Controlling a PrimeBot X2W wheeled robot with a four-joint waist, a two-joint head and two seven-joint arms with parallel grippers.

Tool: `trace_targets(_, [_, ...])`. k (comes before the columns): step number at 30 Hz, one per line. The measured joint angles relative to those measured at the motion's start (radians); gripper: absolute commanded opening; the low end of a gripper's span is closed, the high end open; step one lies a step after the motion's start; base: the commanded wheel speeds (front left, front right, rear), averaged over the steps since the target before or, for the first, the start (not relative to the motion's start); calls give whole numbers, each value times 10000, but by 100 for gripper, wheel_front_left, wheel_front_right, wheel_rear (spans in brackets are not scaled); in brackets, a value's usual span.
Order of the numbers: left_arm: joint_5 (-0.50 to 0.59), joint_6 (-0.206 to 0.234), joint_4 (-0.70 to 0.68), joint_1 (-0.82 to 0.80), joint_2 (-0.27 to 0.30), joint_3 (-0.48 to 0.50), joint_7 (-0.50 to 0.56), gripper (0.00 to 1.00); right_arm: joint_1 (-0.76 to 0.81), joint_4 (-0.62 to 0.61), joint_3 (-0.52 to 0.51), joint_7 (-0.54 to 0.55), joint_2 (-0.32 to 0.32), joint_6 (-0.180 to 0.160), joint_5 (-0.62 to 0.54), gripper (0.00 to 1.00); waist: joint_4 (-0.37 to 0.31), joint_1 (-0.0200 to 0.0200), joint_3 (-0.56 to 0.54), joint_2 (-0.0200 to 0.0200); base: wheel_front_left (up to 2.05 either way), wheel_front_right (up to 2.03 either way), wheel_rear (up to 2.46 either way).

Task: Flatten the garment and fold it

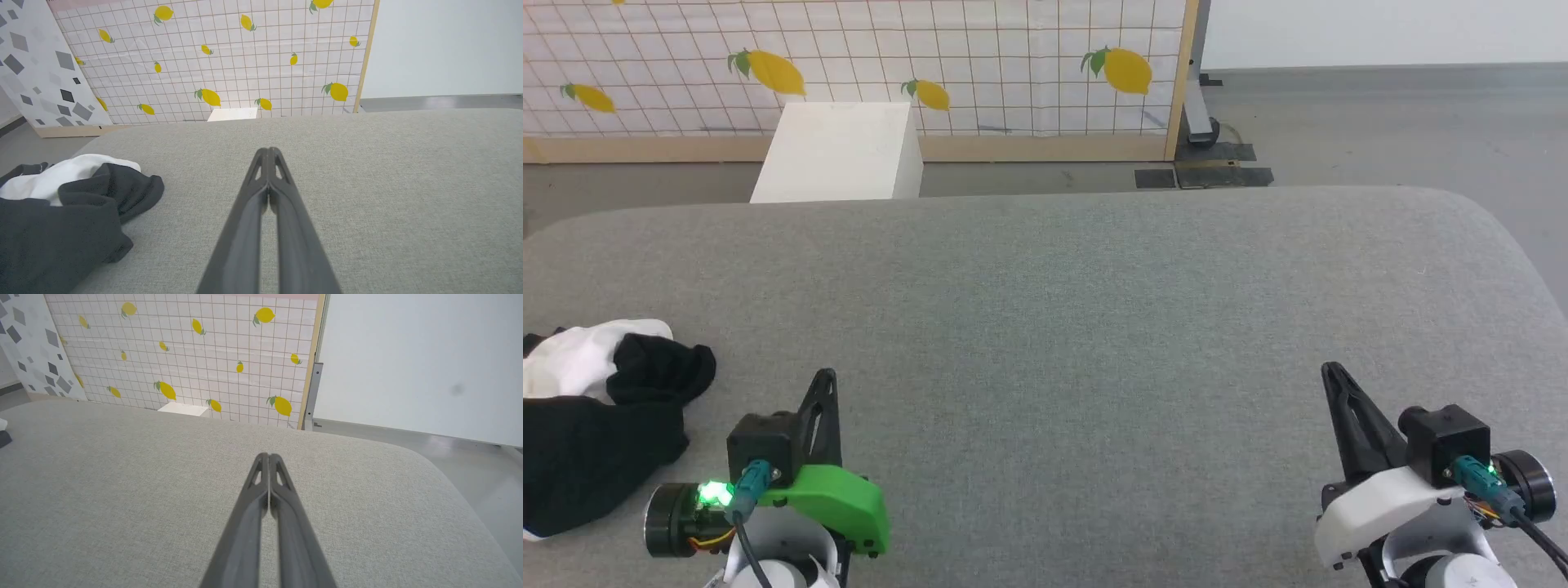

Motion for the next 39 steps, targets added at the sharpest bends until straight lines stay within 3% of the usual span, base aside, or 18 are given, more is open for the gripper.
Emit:
trace_targets(19, [2, 0, 0, 0, 0, 2, 0, 0, 0, 2, 2, 0, 0, 0, 0, 0, 0, 0, 0, 0, 0, 0, 0])
trace_targets(20, [0, 0, 0, 0, 0, 0, 0, 100, 0, 2, 2, 0, 0, 0, 0, 100, 0, 0, 0, 0, 0, 0, 0])
trace_targets(39, [-132, 174, 249, -12, 4, -159, -234, 100, 6, 65, -48, -151, -4, 0, 113, 100, 217, 0, -3, 0, 0, 0, 0])
